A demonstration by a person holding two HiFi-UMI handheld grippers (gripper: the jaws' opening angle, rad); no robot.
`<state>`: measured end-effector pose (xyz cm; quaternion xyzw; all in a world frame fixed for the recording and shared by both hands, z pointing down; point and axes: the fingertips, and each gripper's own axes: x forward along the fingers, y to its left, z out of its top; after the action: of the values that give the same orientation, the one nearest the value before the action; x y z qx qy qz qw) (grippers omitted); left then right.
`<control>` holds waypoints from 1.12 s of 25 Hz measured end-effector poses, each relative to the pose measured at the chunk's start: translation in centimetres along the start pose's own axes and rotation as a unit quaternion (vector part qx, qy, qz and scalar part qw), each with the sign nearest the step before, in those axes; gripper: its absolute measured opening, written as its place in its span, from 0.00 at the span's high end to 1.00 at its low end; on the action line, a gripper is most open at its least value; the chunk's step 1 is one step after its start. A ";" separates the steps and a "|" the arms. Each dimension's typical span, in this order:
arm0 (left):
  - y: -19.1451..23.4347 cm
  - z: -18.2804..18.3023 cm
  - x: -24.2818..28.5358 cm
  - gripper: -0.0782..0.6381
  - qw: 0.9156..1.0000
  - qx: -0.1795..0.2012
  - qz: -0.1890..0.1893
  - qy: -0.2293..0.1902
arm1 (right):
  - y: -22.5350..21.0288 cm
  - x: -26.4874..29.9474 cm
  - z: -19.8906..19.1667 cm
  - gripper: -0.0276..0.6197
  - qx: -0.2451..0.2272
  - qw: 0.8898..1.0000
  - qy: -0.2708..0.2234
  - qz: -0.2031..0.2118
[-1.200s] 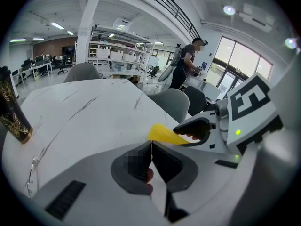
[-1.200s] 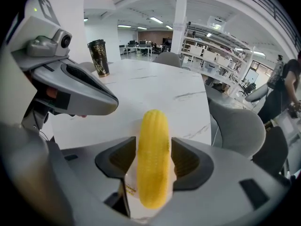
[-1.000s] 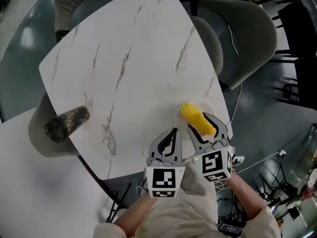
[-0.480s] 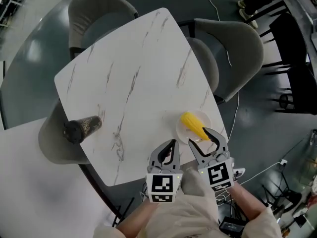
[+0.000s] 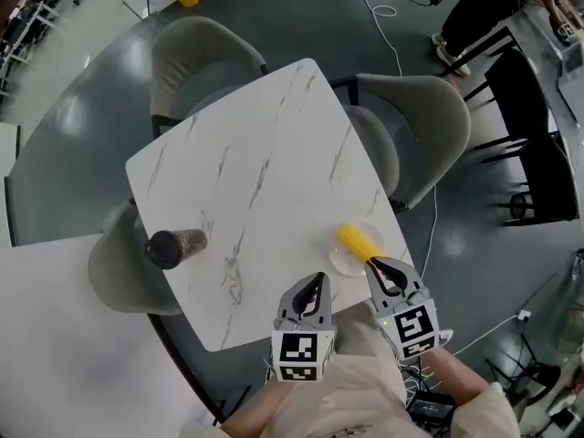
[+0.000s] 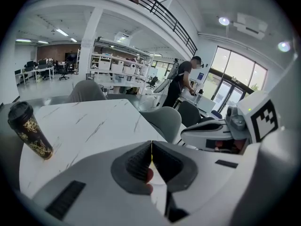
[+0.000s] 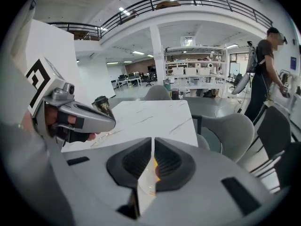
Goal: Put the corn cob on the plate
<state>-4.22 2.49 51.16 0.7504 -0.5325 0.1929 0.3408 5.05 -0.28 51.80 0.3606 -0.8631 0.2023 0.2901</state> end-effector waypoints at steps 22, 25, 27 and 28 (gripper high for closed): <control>-3.3 5.1 -7.6 0.88 0.999 -0.013 -0.026 -0.039 | 1.5 -10.0 8.2 0.95 0.020 0.996 -0.091 -0.002; -3.7 6.0 -8.8 0.88 0.998 -0.016 -0.031 -0.047 | 2.2 -11.2 9.5 0.95 0.018 0.993 -0.113 -0.004; -4.1 6.4 -9.4 0.88 0.998 -0.016 -0.033 -0.053 | 2.7 -12.1 10.2 0.95 0.016 0.992 -0.129 -0.005; -4.3 6.6 -9.6 0.88 0.998 -0.014 -0.033 -0.056 | 3.1 -12.6 10.5 0.95 0.014 0.991 -0.135 -0.004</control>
<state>-4.15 5.09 39.00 0.7726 -0.5280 0.1315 0.3272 6.25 2.24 35.40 0.3923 -0.8899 0.1626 0.1666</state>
